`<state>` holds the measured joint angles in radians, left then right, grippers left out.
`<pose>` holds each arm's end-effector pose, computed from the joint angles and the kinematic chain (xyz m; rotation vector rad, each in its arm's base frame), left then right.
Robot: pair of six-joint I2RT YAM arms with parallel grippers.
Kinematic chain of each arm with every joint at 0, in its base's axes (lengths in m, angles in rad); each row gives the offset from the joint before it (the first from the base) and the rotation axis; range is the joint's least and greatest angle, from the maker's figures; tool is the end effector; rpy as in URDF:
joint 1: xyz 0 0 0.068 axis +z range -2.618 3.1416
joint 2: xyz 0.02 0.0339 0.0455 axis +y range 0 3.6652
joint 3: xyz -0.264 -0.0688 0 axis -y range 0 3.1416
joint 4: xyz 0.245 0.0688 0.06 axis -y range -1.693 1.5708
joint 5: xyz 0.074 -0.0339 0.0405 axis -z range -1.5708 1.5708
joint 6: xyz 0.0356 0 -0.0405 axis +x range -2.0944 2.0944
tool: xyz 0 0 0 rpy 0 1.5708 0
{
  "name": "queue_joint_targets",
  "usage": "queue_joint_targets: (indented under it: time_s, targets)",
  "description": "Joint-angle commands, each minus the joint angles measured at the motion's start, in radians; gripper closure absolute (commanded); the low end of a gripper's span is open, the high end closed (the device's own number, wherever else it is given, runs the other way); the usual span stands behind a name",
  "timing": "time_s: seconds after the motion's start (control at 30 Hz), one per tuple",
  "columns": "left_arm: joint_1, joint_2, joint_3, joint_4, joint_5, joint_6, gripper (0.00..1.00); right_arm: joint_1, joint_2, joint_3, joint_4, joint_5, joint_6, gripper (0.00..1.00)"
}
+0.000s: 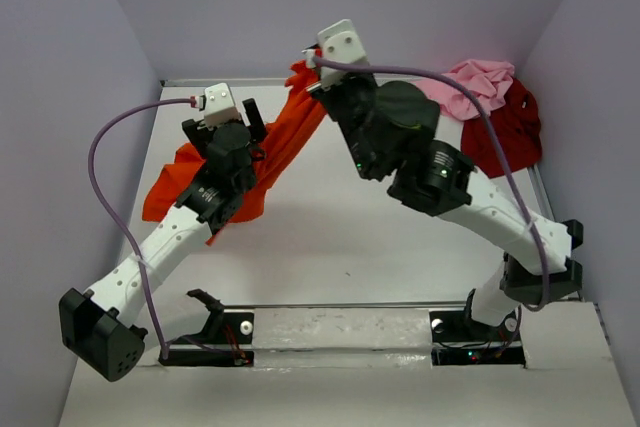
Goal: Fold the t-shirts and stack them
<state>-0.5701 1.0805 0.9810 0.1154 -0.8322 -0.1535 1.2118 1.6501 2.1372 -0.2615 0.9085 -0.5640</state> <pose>0.2191 -0.1092 0.3833 -0.3310 1.5251 0.0764 0.1397 0.2924 0.5658 -0.4752 1.3522 -0.0774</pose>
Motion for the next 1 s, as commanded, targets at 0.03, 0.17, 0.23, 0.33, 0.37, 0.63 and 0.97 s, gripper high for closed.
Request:
queue_joint_targets:
  time_s: [0.03, 0.17, 0.23, 0.33, 0.37, 0.63, 0.97]
  targets:
    - [-0.002, 0.002, 0.019, 0.024, -0.012, -0.009, 0.01, -0.021, -0.136, -0.124, 0.191, 0.127, -0.056, 1.0]
    - [-0.004, 0.029, 0.024, 0.018, 0.013, -0.009, 0.01, -0.044, -0.19, -0.302, 0.208, 0.173, -0.007, 1.0]
    - [-0.004, 0.041, 0.024, 0.017, 0.034, -0.009, 0.01, -0.06, -0.231, -0.414, 0.209, 0.178, 0.056, 1.0]
    - [-0.007, 0.062, 0.033, 0.001, 0.057, -0.021, 0.01, -0.078, -0.268, -0.549, 0.208, 0.182, 0.12, 1.0]
    - [-0.005, 0.065, 0.036, -0.002, 0.062, -0.026, 0.01, -0.078, -0.271, -0.575, 0.206, 0.188, 0.131, 1.0]
    - [-0.008, 0.053, 0.028, 0.007, 0.064, -0.026, 0.01, -0.15, -0.256, -0.612, 0.151, 0.129, 0.234, 1.0]
    - [-0.017, 0.032, 0.028, 0.012, 0.044, -0.02, 0.01, -0.286, -0.084, -0.574, 0.094, -0.127, 0.397, 1.0]
